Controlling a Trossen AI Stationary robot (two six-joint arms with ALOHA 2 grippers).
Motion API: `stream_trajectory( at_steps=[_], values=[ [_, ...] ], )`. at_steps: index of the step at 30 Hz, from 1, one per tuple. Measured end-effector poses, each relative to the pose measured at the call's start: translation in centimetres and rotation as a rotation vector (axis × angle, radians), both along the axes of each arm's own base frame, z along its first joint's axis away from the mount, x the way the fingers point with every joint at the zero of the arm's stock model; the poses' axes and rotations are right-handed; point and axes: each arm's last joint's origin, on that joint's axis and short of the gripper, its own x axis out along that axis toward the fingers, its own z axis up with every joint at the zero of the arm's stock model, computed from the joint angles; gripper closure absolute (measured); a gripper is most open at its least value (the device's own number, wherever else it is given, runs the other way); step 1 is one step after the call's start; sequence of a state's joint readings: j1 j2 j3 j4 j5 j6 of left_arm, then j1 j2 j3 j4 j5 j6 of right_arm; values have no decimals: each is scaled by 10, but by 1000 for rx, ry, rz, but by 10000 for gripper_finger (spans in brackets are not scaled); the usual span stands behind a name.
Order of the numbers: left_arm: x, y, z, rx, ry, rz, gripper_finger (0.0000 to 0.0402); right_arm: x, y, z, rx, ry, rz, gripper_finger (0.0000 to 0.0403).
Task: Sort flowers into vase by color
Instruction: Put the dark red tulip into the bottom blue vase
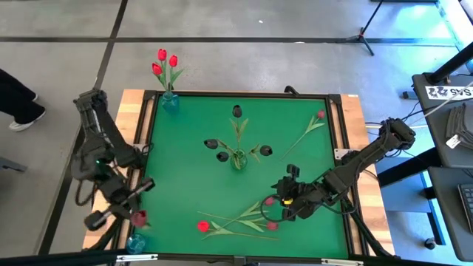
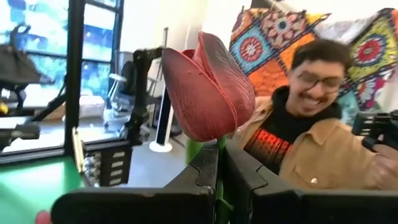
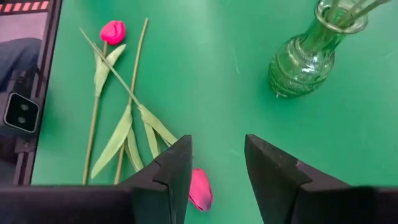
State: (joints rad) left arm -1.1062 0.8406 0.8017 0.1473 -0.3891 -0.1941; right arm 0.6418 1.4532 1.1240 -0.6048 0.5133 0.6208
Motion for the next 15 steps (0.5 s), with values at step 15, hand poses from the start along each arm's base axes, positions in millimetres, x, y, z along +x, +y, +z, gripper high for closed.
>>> stream_trajectory(
  at_steps=[15],
  values=[
    [-19, 3, -4, -170, 252, -61, 395, -2, -2, -1, 70, 3, -113, 254]
  ],
)
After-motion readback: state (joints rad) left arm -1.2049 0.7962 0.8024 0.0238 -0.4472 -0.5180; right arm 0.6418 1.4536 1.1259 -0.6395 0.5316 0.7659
